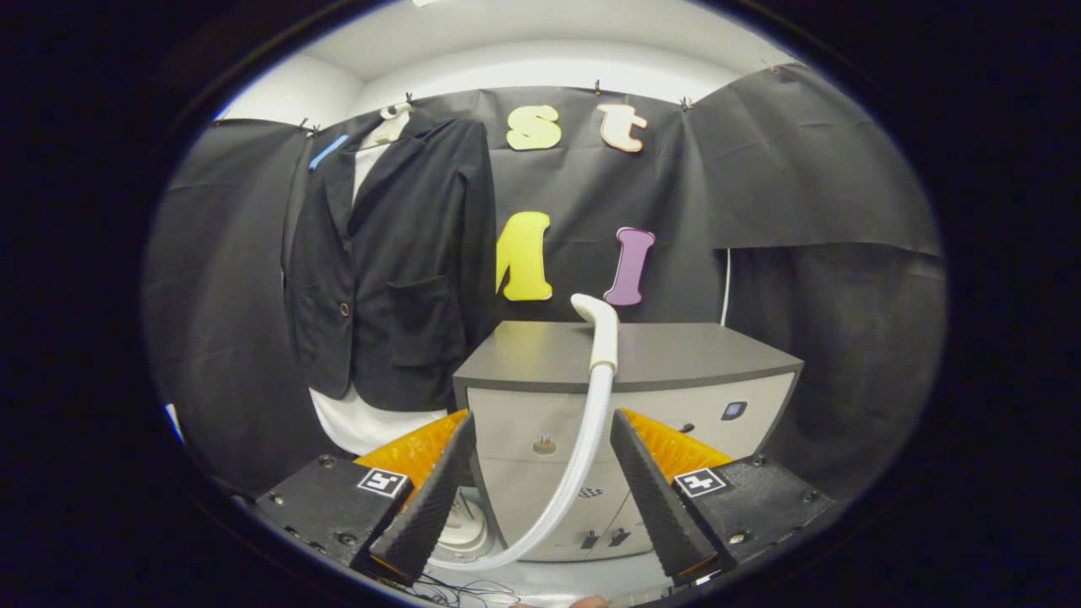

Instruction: Iron the clothes twice with a garment steamer, once on the left side and once on the right side.

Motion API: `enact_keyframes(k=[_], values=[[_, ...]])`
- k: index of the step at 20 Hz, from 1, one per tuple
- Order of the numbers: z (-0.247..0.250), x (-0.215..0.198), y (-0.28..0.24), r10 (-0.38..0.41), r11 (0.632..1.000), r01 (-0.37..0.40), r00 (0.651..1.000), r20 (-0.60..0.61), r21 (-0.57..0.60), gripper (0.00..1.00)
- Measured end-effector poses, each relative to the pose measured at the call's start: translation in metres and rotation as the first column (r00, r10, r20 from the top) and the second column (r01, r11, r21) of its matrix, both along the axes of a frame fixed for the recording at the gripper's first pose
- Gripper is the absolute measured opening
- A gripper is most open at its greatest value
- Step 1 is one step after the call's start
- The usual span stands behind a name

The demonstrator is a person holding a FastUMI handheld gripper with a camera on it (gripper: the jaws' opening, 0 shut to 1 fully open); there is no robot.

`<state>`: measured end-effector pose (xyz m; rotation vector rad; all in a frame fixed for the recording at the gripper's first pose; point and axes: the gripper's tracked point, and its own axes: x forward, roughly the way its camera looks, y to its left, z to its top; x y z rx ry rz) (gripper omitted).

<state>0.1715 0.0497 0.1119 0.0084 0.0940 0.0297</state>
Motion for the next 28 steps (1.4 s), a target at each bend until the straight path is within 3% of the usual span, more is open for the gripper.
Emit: enact_keyframes(k=[6,16,28], values=[[0.032,0.070,-0.033,-0.032,0.998,0.036,0.996,-0.085,0.043,1.00],[0.041,0.164,-0.053,0.019,0.998,0.002,0.955,-0.296,0.068,1.00],[0.019,0.227,-0.096,-0.037,0.997,0.067,0.855,-0.517,0.040,0.98]])
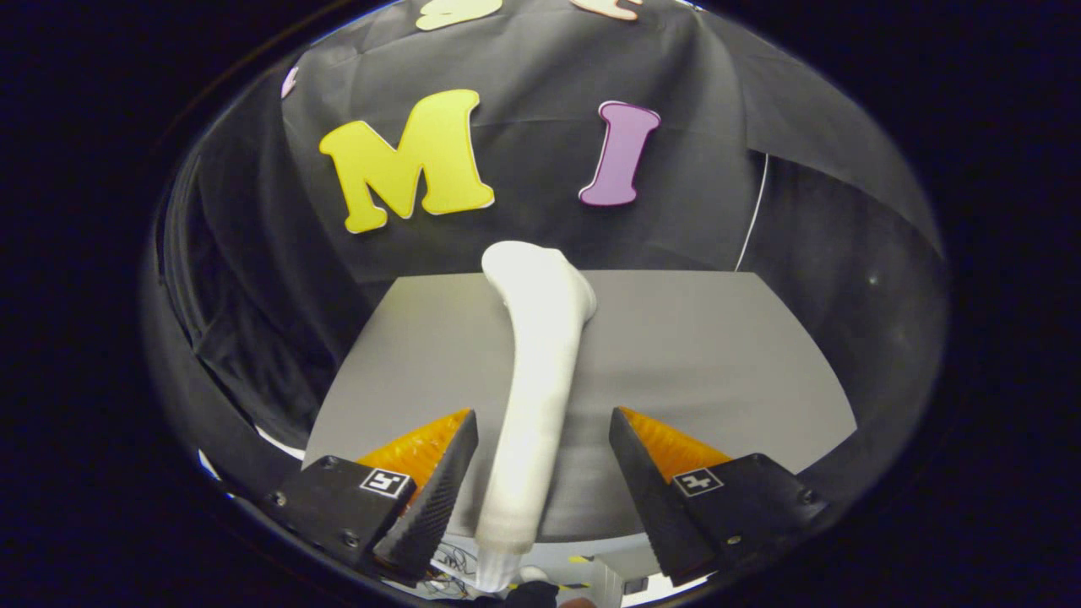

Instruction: Iron the clothes twice with a garment steamer, once on the left side and once on the right side.

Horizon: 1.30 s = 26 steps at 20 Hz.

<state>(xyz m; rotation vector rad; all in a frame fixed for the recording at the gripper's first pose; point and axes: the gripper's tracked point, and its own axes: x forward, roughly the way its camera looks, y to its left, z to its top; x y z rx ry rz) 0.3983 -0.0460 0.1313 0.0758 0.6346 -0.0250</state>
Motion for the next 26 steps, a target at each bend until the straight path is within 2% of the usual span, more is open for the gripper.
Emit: enact_keyframes(k=[3,6,8,12,15,21,26], values=[[-0.005,-0.001,0.001,0.007,1.000,-0.008,0.999,-0.049,-0.013,0.89],[-0.013,-0.004,0.006,0.002,1.000,-0.003,0.996,-0.093,-0.017,0.86],[-0.018,-0.008,0.009,-0.008,1.000,0.005,0.993,-0.116,-0.026,0.79],[-0.028,-0.009,0.017,-0.011,1.000,0.011,0.993,-0.119,0.001,0.60],[-0.022,-0.007,0.016,-0.055,0.998,0.058,0.994,-0.099,0.032,0.43],[-0.022,-0.015,0.025,-0.122,0.990,0.125,0.992,-0.034,0.070,0.32],[-0.023,-0.050,0.051,-0.140,0.986,0.142,0.990,-0.030,0.091,0.32]])
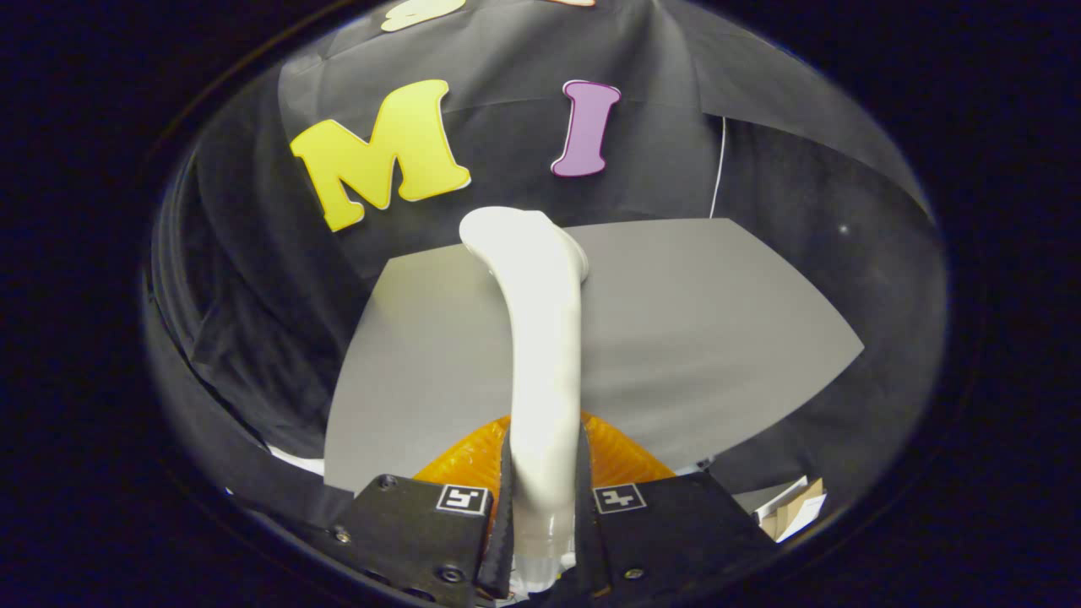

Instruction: Iron the clothes twice with a garment steamer, once on the left side and once on the right side.

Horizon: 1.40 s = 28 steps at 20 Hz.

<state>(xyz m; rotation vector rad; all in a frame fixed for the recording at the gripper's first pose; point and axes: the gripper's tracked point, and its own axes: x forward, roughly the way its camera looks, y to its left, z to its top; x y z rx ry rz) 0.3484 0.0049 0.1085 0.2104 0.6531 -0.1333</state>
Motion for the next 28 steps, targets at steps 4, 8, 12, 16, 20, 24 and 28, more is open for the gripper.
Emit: enact_keyframes(k=[4,8,12,16,20,24,28], values=[[0.026,-0.026,0.019,0.007,1.000,-0.009,0.996,0.086,0.015,0.32],[0.063,-0.056,0.048,0.014,0.999,-0.020,0.981,0.193,0.030,0.32],[0.102,-0.086,0.073,0.014,1.000,-0.021,0.954,0.301,0.020,0.32],[0.122,-0.111,0.103,0.035,0.999,-0.031,0.929,0.369,-0.018,0.32],[0.108,-0.143,0.136,0.054,0.998,-0.046,0.926,0.373,-0.031,0.32],[0.115,-0.154,0.155,0.081,0.996,-0.056,0.907,0.414,-0.072,0.32],[0.150,-0.155,0.176,0.111,0.989,-0.047,0.857,0.503,-0.139,0.32]])
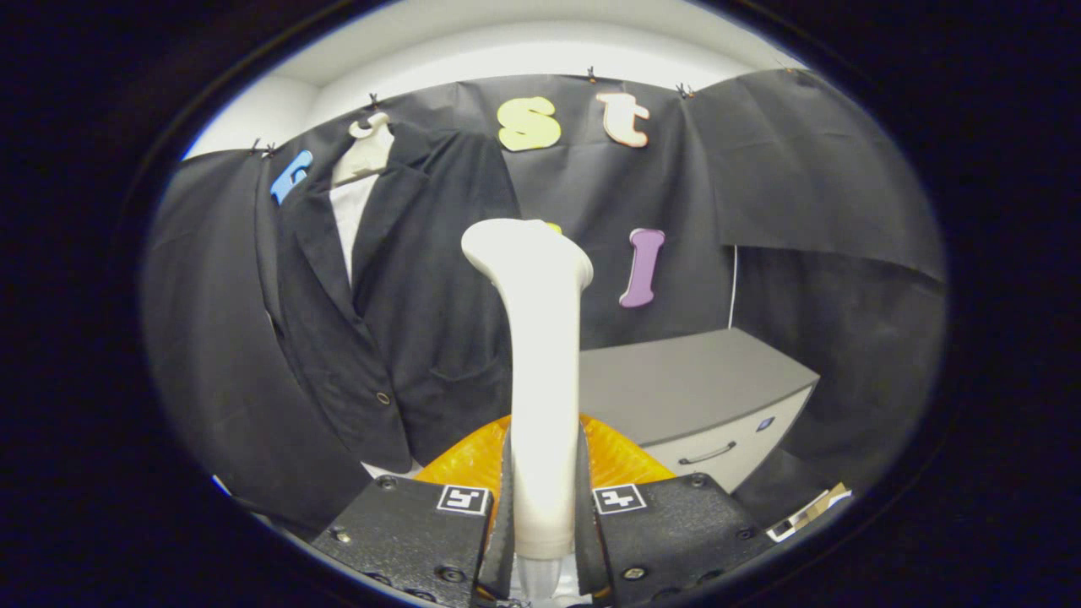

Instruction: Iron the clothes twice with a garment steamer, once on the left side and once on the right side.

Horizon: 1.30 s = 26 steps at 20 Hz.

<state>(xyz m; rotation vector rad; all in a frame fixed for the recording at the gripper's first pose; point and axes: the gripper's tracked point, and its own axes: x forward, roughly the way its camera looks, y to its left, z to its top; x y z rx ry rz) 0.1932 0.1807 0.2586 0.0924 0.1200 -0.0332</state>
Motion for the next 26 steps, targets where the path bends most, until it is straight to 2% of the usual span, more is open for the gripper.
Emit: enact_keyframes(k=[3,7,15,22,26], values=[[0.032,0.001,0.016,-0.002,0.999,0.008,0.995,0.101,-0.053,0.32],[0.065,0.015,0.032,-0.007,0.998,0.019,0.981,0.196,-0.061,0.32],[0.132,0.055,0.062,-0.023,0.991,0.068,0.933,0.359,-0.114,0.32],[0.172,0.084,0.077,-0.061,0.969,0.165,0.881,0.469,-0.184,0.32],[0.165,0.104,0.087,-0.061,0.967,0.167,0.885,0.462,-0.193,0.32]])
